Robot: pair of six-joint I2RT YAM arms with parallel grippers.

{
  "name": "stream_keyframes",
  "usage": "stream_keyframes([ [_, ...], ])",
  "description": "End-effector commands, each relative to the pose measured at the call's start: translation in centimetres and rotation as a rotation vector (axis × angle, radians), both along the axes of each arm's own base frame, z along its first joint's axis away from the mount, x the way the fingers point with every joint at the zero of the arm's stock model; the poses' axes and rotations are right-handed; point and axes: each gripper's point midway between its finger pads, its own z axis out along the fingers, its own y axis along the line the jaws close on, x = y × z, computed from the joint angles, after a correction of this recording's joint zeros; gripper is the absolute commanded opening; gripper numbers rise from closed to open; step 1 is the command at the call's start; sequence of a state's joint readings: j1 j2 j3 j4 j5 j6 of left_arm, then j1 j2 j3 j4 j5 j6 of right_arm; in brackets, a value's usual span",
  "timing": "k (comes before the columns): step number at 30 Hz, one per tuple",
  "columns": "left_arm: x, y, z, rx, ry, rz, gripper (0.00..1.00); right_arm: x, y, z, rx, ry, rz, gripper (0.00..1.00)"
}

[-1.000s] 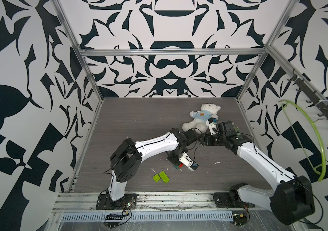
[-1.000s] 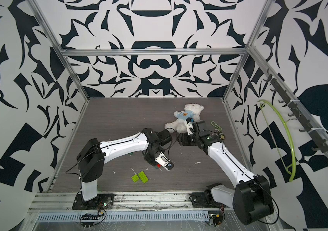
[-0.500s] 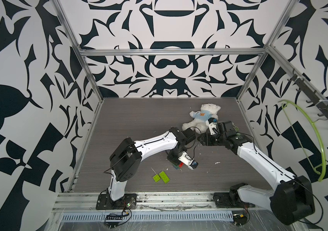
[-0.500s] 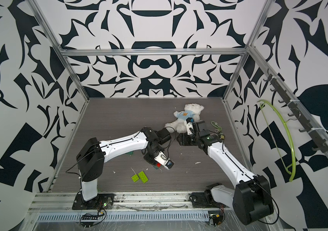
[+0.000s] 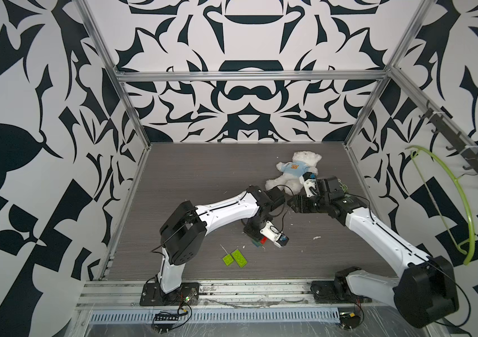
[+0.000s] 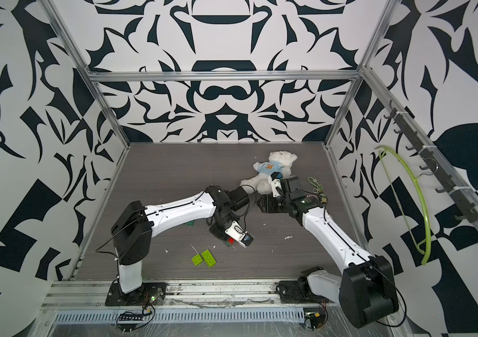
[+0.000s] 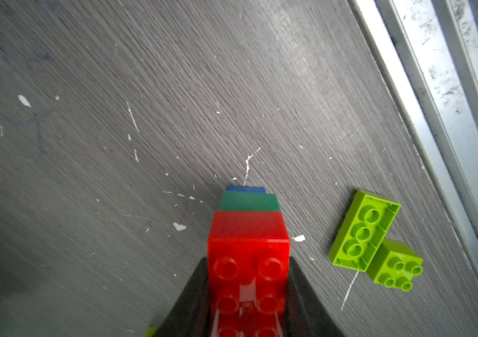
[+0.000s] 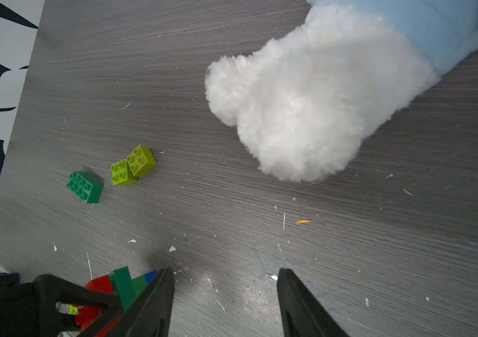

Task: Assemble a carrot with lego
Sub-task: Assemble the lego brick with the lego brick.

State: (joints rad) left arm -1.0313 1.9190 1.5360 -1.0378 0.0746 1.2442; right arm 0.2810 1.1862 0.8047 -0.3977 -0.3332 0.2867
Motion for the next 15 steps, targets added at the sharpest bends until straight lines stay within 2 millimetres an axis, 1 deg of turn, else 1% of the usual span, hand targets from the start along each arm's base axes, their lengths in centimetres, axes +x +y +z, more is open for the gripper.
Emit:
stream_keyframes([
  [1,-0.4,0.4,1.3,-0.022,0.004,-0.018,0.24,0.4,0.1,0.2,0.019,-0.017,-0.001,0.61],
  [5,-0.5,0.4,1.8,-0.029,0.003,-0.023,0.24,0.3,0.2,0.1,0.019,-0.014,0.001,0.61],
  [11,-0.5,0.9,0.8,0.004,0.004,-0.032,0.25,0.3,0.2,0.2,0.020,-0.017,0.003,0.61],
  [15,-0.5,1.0,0.4,0.016,0.011,-0.029,0.25,0.3,0.2,0.3,0.022,-0.018,0.004,0.61],
])
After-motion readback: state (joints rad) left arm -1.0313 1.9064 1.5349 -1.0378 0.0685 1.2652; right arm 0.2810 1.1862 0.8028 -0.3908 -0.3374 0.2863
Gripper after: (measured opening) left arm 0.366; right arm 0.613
